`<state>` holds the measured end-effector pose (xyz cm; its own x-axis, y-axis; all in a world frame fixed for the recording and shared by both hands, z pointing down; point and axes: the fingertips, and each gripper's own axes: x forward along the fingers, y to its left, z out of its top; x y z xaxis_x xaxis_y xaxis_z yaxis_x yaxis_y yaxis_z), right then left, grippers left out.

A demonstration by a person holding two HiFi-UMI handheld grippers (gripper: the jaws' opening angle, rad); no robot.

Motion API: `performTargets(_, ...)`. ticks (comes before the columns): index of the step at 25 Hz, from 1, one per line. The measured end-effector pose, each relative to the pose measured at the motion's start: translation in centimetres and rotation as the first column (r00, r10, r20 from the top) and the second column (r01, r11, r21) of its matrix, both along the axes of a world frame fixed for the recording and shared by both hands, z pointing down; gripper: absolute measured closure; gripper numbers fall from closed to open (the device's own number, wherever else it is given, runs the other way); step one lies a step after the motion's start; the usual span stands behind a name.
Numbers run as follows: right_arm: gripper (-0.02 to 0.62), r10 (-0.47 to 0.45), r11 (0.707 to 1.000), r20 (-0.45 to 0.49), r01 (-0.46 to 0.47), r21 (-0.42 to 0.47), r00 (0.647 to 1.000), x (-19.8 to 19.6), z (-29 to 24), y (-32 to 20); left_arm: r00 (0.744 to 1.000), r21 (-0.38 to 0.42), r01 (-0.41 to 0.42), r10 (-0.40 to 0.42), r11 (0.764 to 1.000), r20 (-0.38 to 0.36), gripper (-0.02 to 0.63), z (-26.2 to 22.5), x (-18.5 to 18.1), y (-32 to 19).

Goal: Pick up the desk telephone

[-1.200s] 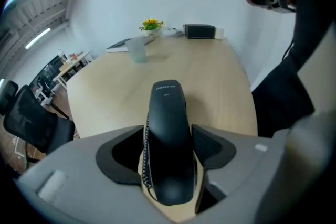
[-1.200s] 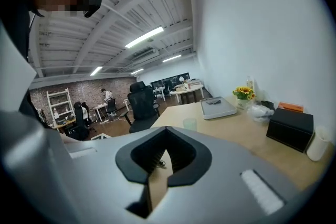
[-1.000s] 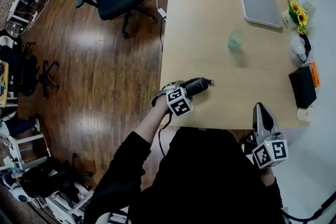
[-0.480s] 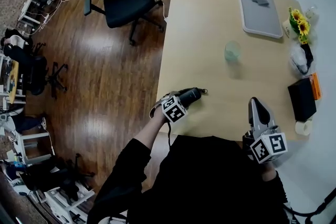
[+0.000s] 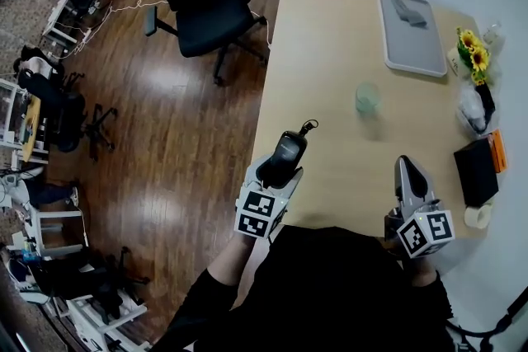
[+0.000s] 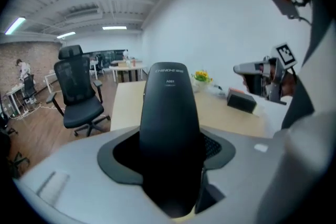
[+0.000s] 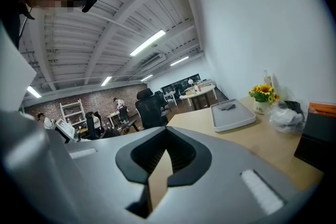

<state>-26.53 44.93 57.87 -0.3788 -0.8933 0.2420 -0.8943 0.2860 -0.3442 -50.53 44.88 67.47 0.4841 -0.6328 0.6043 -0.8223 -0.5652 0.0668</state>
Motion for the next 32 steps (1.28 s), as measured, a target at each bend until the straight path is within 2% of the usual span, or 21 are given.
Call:
performTargets(3,0.595,-0.002,0.999,0.003,0.002,0.033,1.0,0.1,-1.3,-0.5,0.993,0.141,0.105,-0.097,0.984,-0.068,0.345,-5.9,-0.6,-0.9)
performTargets(6,0.595,0.005,0.998,0.002,-0.005,0.068,1.0,0.4,-2.6,-0.5,0.967,0.196,0.195,-0.155,0.961,-0.203,0.344,-10.8,-0.7,-0.6)
performTargets(8,0.595,0.013,0.996,0.0,-0.013,0.089,1.0,0.6,-3.4,-0.5,0.957,0.228,0.219,-0.164,0.949,-0.239,0.344,-12.9,-0.5,-0.2)
performTargets(12,0.595,0.027,0.993,-0.014,-0.025,0.118,1.0,0.8,-4.3,-0.3,0.955,0.277,0.243,-0.18,0.93,-0.235,0.344,-13.9,-0.6,0.4)
performTargets(19,0.595,0.062,0.988,-0.038,-0.056,0.146,0.997,2.0,-5.0,0.3,0.945,0.209,0.286,-0.24,0.935,-0.222,0.344,-11.6,-1.2,0.4)
performTargets(32,0.595,0.085,0.986,-0.051,-0.076,0.145,0.995,2.1,-4.7,0.8,0.948,0.238,0.276,-0.223,0.931,-0.228,0.344,-12.5,-1.3,0.1)
